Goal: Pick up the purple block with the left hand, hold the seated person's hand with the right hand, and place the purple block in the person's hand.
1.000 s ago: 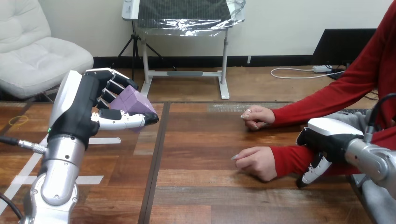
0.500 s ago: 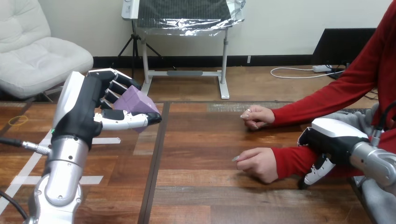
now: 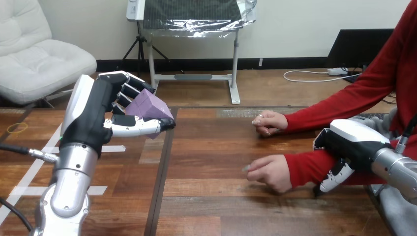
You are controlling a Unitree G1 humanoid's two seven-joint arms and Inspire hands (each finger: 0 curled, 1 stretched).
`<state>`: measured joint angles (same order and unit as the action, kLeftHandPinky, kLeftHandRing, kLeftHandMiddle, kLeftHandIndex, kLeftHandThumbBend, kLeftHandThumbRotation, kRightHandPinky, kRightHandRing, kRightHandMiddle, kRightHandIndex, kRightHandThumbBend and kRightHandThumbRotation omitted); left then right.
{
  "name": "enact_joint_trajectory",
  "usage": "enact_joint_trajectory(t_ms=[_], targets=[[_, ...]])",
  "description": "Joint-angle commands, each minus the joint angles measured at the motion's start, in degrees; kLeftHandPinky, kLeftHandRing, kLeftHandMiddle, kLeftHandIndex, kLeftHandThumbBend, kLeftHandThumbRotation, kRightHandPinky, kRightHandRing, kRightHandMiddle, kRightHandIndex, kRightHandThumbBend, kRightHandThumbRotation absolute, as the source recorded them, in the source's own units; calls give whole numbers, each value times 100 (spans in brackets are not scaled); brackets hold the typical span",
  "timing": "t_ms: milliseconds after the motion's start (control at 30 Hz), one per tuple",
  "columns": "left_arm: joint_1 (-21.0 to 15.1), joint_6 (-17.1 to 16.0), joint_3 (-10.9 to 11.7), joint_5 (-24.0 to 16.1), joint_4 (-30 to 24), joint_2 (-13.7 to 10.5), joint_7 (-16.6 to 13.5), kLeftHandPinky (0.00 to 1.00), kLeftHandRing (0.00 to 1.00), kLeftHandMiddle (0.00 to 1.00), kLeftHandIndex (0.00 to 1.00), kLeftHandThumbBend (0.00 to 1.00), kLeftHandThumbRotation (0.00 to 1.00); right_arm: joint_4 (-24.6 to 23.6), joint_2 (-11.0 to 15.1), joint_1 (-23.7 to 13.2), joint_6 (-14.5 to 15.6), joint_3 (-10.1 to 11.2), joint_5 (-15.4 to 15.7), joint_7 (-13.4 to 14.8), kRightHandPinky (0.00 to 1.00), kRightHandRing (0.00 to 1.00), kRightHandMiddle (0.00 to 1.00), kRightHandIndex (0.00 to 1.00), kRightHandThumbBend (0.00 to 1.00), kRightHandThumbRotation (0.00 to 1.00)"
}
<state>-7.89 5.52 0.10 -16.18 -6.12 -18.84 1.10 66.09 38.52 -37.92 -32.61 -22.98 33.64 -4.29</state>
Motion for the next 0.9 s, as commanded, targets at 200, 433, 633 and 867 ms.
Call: enact_joint_trajectory(t_ms=[200,433,633,867], targets=[[-538,-259,-49,71,320,187,-47,23,29,34,41,75,0,-768,143,-135,-304,428,-340,65,19,21,27,28,88,14],[-614,-288,-59,58,456,248,-41,22,29,34,41,75,0,-982,169,-54,-423,493,-424,45,20,22,27,28,88,14],[-679,-374,-95,53,593,259,-58,22,29,35,41,75,0,-1191,150,26,-434,579,-517,-55,20,21,26,28,88,14],[-785,-424,-139,50,785,329,-104,23,29,35,41,75,0,-1367,109,69,-450,596,-575,-92,21,22,27,28,89,15]])
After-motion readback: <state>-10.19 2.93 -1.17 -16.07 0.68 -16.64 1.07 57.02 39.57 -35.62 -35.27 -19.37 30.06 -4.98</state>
